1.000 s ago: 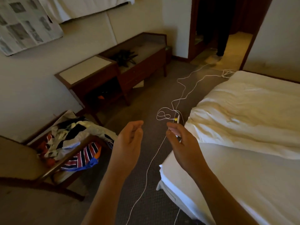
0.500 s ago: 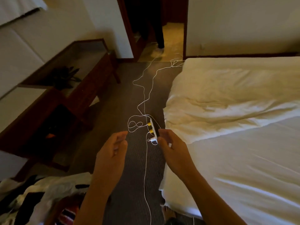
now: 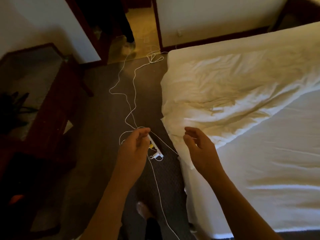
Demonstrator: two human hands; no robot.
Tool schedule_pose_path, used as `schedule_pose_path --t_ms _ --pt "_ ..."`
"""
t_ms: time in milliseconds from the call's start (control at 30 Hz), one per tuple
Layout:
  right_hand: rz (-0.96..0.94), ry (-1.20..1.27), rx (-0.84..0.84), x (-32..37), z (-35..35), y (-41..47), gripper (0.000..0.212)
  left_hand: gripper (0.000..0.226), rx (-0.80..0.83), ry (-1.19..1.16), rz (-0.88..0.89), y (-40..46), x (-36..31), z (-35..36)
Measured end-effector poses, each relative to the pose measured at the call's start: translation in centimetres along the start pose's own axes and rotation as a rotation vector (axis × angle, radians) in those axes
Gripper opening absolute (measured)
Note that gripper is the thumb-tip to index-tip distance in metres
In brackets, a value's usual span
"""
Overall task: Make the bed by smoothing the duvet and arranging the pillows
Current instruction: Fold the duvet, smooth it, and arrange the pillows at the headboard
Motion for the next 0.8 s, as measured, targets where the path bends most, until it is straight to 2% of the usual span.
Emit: schedule_pose_path --t_ms 233,400,533,667,800 --pt "0.197 -0.035 -0.339 -2.5 4.1 2.0 0.038 0.026 0.297 -0.072 0.104 9.4 4.1 2.7" --pt "0.372 -0.077 -0.471 -7.2 5.5 1.7 0.043 0.027 0.504 -0.072 0.135 12.6 7.4 8.6" --pt "0.550 -0.132 -0.547 -14.5 6.7 3.7 0.043 0.023 0.615 -0.038 0.156 14.3 11.7 16.0" --pt "0.705 -0.144 -0.564 -23.7 9.2 6.8 0.046 0.029 0.715 0.040 0.135 15.1 17.9 24.5" --pt "0.914 -0.064 -0.579 -31.8 12.6 8.6 0.055 0.032 0.829 0.104 0.151 13.9 23.5 31.0"
Point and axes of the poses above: each hand's wrist, its own y-axis towards the middle knuckle, its own z-axis out of the palm, x = y × z, the point moved 3 cm from there along y, towards the middle knuckle, and after that the axes turned 12 degrees about -x, right-handed, at the moved point
